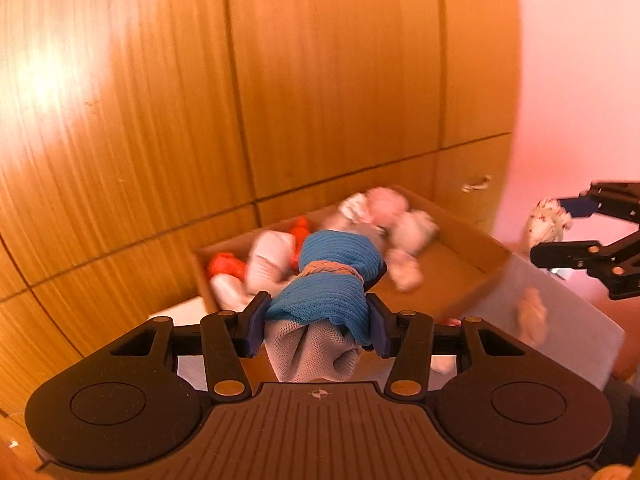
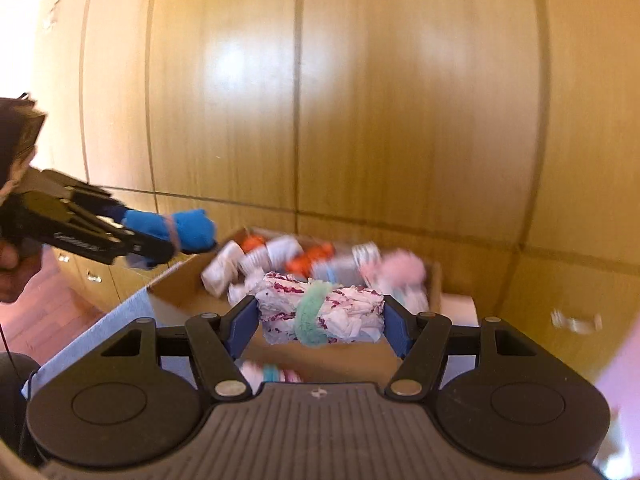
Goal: Organize objects
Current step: 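Carry both held bundles over the box and lower them inside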
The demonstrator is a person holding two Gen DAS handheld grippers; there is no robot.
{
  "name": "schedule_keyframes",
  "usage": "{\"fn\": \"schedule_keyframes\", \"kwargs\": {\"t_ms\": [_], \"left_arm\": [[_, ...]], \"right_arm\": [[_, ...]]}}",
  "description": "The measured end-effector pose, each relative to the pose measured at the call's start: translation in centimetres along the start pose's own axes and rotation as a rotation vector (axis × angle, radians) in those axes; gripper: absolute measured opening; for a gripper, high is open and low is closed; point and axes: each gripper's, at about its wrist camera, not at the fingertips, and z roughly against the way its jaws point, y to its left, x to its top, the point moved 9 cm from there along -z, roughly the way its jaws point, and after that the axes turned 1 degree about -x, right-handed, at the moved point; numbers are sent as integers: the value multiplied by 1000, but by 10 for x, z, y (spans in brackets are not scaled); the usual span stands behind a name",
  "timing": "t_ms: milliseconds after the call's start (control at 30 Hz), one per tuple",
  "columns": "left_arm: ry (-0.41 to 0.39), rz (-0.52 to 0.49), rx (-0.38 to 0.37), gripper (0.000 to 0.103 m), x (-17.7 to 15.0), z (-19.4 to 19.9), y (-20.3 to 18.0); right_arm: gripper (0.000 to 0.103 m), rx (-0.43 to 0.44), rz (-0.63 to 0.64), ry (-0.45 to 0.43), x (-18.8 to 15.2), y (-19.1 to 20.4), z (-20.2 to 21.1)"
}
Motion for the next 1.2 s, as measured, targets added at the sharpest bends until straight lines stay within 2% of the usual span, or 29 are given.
{"fn": "schedule_keyframes", "kwargs": {"t_ms": [200,433,833,1200], "left_arm": [[65,5,-14,56,3,-25,22],[144,-34,-44,56,-12,-51,30],[235,-122,-96,56,-30,-71,18],[331,-182,-81,57,-37,-78,19]], "right_arm": [[62,96,102,50,20,25,-45],[62,137,105,166,4,41,-99],[62,180,92,311,-20,51,-128],[62,230,101,417,-33,63,-146]]}}
